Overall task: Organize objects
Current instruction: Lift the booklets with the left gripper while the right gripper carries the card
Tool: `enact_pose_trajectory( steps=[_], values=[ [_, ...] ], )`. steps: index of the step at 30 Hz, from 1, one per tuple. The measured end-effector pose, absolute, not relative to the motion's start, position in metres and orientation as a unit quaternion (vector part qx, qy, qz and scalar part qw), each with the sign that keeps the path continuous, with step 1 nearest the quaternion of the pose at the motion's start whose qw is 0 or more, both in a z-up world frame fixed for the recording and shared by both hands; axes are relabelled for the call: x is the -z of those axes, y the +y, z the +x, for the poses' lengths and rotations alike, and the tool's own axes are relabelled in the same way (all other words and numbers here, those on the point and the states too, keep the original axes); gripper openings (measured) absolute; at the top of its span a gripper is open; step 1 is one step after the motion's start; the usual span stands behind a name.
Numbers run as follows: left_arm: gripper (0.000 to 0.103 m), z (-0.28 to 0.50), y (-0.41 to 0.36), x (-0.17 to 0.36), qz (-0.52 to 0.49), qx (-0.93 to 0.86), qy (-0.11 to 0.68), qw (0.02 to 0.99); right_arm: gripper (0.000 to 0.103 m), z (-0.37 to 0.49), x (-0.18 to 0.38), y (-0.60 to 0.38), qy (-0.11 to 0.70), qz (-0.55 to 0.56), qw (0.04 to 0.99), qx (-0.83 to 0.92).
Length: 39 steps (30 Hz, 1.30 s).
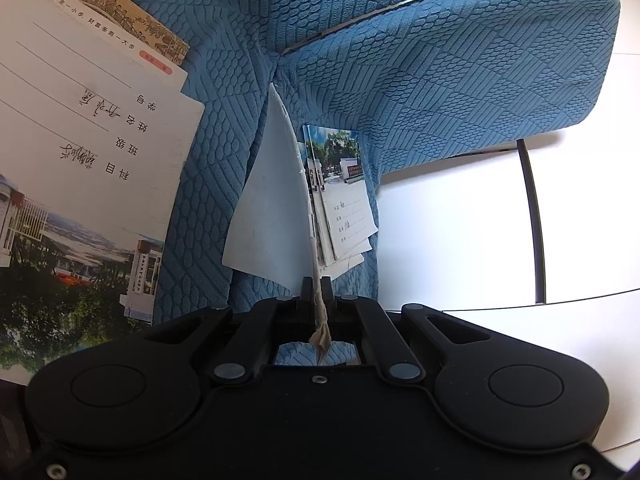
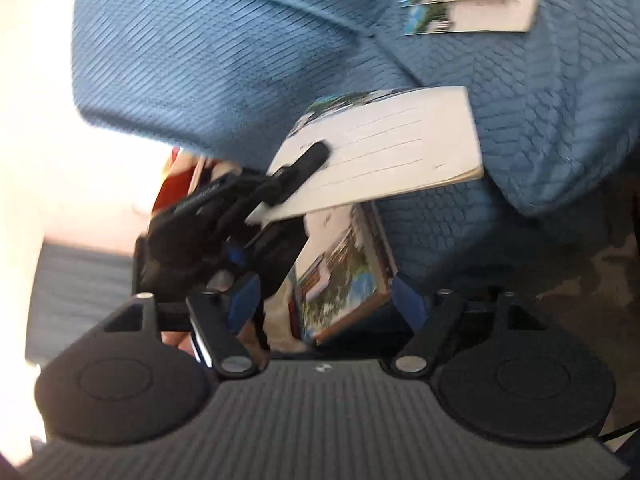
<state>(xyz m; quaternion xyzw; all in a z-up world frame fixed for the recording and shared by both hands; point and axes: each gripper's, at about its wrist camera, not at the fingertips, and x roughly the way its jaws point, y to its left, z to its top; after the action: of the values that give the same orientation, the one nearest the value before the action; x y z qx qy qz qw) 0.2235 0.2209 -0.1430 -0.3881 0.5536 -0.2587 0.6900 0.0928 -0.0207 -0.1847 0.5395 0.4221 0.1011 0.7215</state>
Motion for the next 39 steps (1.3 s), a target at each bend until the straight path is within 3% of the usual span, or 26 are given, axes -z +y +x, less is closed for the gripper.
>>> enact_pose_trajectory(
  steps=[16, 18, 21, 23, 25, 39],
  values=[
    [0.0, 0.223, 0.23, 0.142, -0.401, 0.25, 0.548, 0.69, 0.074, 0.104, 0.232, -0.049, 0.347, 0.676, 0.65, 0.013],
    [0.0, 0.223, 0.23, 0.142, -0.401, 0.25, 0.548, 0.69, 0.066, 0.105, 0.23, -0.053, 0.343, 0.672, 0.656, 0.019],
    [0.0, 0.223, 0.23, 0.141, -0.401, 0.25, 0.549, 0.69, 0.045, 0.11, 0.227, -0.059, 0.345, 0.66, 0.667, 0.027],
    [0.0, 0.223, 0.23, 0.142, -0.398, 0.247, 0.551, 0.691, 0.024, 0.11, 0.226, -0.062, 0.335, 0.655, 0.677, 0.026],
    [0.001, 0.223, 0.231, 0.143, -0.399, 0.246, 0.553, 0.689, 0.016, 0.111, 0.226, -0.064, 0.326, 0.648, 0.688, 0.022],
    [0.006, 0.213, 0.247, 0.118, -0.406, 0.245, 0.519, 0.711, 0.011, 0.131, 0.175, -0.061, 0.337, 0.563, 0.754, -0.024]
  ],
)
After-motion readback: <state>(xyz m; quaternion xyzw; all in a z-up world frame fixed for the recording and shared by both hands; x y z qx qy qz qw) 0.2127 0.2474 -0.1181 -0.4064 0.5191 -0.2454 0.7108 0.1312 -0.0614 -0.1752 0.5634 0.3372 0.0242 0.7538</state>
